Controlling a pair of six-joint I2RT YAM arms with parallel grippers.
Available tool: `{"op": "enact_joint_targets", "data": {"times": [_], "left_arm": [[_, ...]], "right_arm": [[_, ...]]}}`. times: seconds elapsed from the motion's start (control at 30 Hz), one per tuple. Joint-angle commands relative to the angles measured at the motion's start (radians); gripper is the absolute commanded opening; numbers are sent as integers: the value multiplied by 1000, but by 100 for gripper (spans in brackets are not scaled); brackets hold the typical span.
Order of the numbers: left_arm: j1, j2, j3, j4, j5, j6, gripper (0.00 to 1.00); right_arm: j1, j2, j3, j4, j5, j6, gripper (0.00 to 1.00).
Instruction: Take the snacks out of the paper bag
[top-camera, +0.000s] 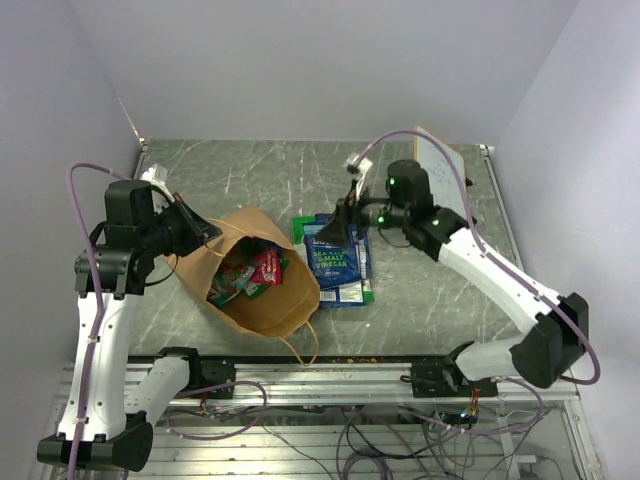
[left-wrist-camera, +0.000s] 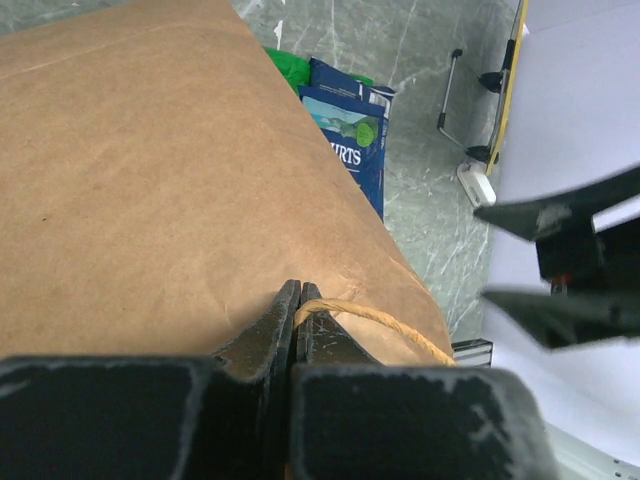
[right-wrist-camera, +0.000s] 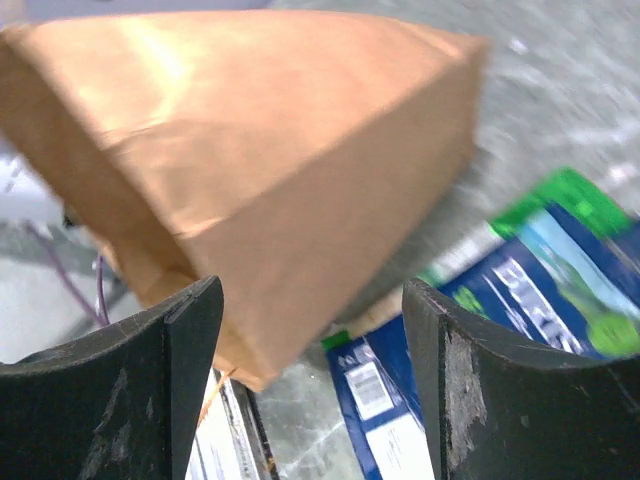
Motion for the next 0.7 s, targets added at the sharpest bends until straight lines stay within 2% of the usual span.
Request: {"op": "enact_joint_targets", "data": {"times": [0.0, 0.07, 0.17, 0.27, 0.4, 0.57, 0.67], "left_arm": [[-3, -29, 7, 31, 1, -19, 7], [-3, -50, 5, 30, -13, -33, 7], [-3, -66, -10, 44, 3, -49, 7], [-3, -67, -8, 37, 2, -49, 7], [-3, -79, 8, 26, -20, -48, 7], [-4, -81, 21, 20, -6, -54, 7], [-3, -102, 7, 12, -1, -70, 7]], "right_arm": [[133, -105, -116, 261, -115, -219, 71], [206, -164, -173, 286, -203, -413, 71], [306, -226, -233, 295, -166, -682, 74], [367, -219, -209, 230, -191, -911, 73], [457, -147, -148, 149, -192, -1099, 68], [560, -6, -50, 22, -76, -1296, 63], [614, 63, -46, 10, 17, -1392, 59]]}}
